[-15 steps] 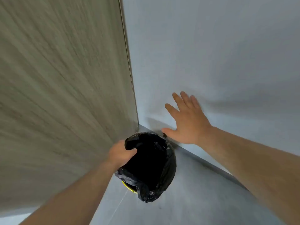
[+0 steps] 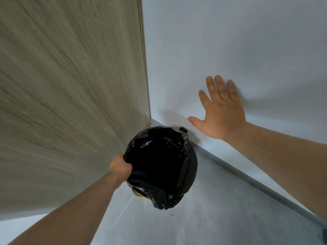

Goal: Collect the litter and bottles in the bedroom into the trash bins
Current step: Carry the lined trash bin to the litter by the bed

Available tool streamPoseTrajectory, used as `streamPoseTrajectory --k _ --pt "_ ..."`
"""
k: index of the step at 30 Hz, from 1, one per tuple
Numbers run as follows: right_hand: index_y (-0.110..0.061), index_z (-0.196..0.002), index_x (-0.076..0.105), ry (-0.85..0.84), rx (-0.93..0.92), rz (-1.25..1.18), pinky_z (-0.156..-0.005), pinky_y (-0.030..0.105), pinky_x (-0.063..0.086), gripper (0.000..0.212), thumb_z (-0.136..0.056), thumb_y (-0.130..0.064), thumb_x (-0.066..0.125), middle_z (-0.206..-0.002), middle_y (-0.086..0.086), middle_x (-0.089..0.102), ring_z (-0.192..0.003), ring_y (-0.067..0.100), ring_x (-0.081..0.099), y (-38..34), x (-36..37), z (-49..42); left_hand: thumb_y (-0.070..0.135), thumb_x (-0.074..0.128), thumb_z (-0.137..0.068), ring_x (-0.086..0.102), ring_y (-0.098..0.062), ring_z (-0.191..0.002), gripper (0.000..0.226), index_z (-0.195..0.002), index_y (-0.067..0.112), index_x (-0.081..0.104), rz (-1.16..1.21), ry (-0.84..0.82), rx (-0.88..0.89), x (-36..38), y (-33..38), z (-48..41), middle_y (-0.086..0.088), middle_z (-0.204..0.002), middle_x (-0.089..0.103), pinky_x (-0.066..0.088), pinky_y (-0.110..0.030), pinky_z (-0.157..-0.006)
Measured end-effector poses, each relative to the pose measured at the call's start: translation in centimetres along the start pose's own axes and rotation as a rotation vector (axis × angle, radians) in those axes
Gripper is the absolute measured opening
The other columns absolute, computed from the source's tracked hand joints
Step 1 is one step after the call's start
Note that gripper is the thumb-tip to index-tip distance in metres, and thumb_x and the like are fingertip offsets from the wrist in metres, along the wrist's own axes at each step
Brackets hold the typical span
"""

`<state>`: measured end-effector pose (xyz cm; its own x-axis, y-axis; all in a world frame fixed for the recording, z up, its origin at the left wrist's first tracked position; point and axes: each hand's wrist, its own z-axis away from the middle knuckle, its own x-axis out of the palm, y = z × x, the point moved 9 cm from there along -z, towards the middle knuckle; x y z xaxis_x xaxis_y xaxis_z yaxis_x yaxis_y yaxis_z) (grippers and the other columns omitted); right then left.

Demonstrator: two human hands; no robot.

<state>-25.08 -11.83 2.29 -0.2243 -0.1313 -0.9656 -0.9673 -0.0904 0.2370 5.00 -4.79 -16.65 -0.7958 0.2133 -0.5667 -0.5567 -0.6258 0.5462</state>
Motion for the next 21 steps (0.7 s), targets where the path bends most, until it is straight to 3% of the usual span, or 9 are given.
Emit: streamPoseTrajectory --k 2,4,6,8,9,11,13,16,21 --pt "-0.014 -0.147 0.032 -0.087 0.047 -0.056 -0.118 0.052 -0.005 0.093 -0.075 -0.072 0.032 -0.16 0.018 0.008 -0.148 0.033 -0.001 -0.4 0.4 -0.1 -0.007 0.046 -0.077 0.054 -0.03 -0.084 0.024 -0.1 -0.001 0.049 0.025 -0.027 0.035 -0.8 0.8 0.5 -0.014 -0.086 0.053 0.043 -0.033 -0.063" --pt "-0.016 -0.151 0.017 -0.236 0.107 -0.222 -0.119 0.051 0.005 0.088 -0.081 -0.062 0.044 -0.159 0.019 0.008 -0.147 0.034 0.001 -1.3 0.7 0.5 -0.008 0.047 -0.077 0.054 -0.024 -0.076 0.022 -0.098 -0.001 0.051 0.066 -0.024 0.064 -2.5 1.9 1.7 -0.012 -0.082 0.054 0.041 -0.028 -0.055" --pt "-0.016 -0.151 0.013 -0.443 0.323 -0.656 -0.111 0.041 0.03 0.082 -0.086 -0.039 0.056 -0.149 0.02 0.029 -0.138 0.032 0.028 -1.4 1.3 2.1 -0.008 0.048 -0.077 0.052 -0.021 -0.066 0.016 -0.09 -0.001 0.053 0.113 -0.031 0.099 -4.6 3.6 3.6 -0.01 -0.074 0.053 0.041 -0.026 -0.051" --pt "-0.011 -0.142 0.038 -0.587 0.554 -1.087 -0.097 0.033 0.042 0.062 -0.086 -0.022 0.061 -0.132 0.019 0.051 -0.116 0.028 0.053 -2.0 1.0 4.0 0.001 0.052 -0.071 0.06 -0.029 -0.069 0.019 -0.09 0.002 0.056 0.16 -0.059 0.139 -6.8 5.5 5.2 -0.015 -0.075 0.06 0.05 -0.033 -0.056" --pt "-0.012 -0.125 0.056 -0.591 0.628 -1.224 -0.091 0.033 0.047 0.042 -0.085 -0.018 0.062 -0.124 0.016 0.061 -0.105 0.027 0.061 -2.0 0.2 4.3 0.007 0.054 -0.066 0.064 -0.034 -0.074 0.026 -0.092 0.005 0.059 0.183 -0.067 0.151 -8.1 6.4 6.0 -0.018 -0.081 0.065 0.054 -0.041 -0.06" --pt "-0.015 -0.101 0.065 -0.548 0.723 -1.429 -0.081 0.034 0.05 0.016 -0.087 -0.016 0.059 -0.107 0.014 0.069 -0.092 0.029 0.066 -1.5 -3.0 4.4 0.006 0.058 -0.068 0.066 -0.035 -0.077 0.027 -0.096 0.008 0.06 0.27 -0.08 0.157 -10.7 8.4 8.1 -0.021 -0.089 0.068 0.054 -0.044 -0.063" --pt "-0.014 -0.106 0.064 -0.488 0.809 -1.62 -0.077 0.034 0.051 0.021 -0.089 -0.014 0.052 -0.103 0.013 0.07 -0.089 0.029 0.067 -0.8 -6.6 4.3 -0.002 0.058 -0.082 0.064 -0.028 -0.069 0.015 -0.093 0.007 0.057 0.388 -0.059 0.153 -13.6 10.9 11.0 -0.018 -0.085 0.066 0.051 -0.035 -0.058" --pt "-0.015 -0.11 0.064 -0.424 0.898 -1.861 -0.075 0.035 0.053 0.03 -0.091 -0.012 0.042 -0.096 0.013 0.069 -0.084 0.028 0.065 0.2 -12.3 4.3 0.011 0.058 -0.092 0.063 -0.013 -0.057 0.003 -0.09 0.012 0.06 0.578 0.001 0.188 -17.1 14.8 15.6 -0.006 -0.077 0.065 0.049 -0.022 -0.047" --pt "-0.017 -0.103 0.066 -0.291 1.008 -2.01 -0.072 0.036 0.054 0.032 -0.09 -0.008 0.038 -0.084 0.01 0.067 -0.073 0.026 0.064 3.4 -22.5 4.7 0.024 0.049 -0.095 0.066 -0.019 -0.086 0.021 -0.087 0.019 0.068 0.92 -0.044 0.135 -21.2 20.8 23.4 -0.001 -0.09 0.073 0.047 -0.035 -0.081"
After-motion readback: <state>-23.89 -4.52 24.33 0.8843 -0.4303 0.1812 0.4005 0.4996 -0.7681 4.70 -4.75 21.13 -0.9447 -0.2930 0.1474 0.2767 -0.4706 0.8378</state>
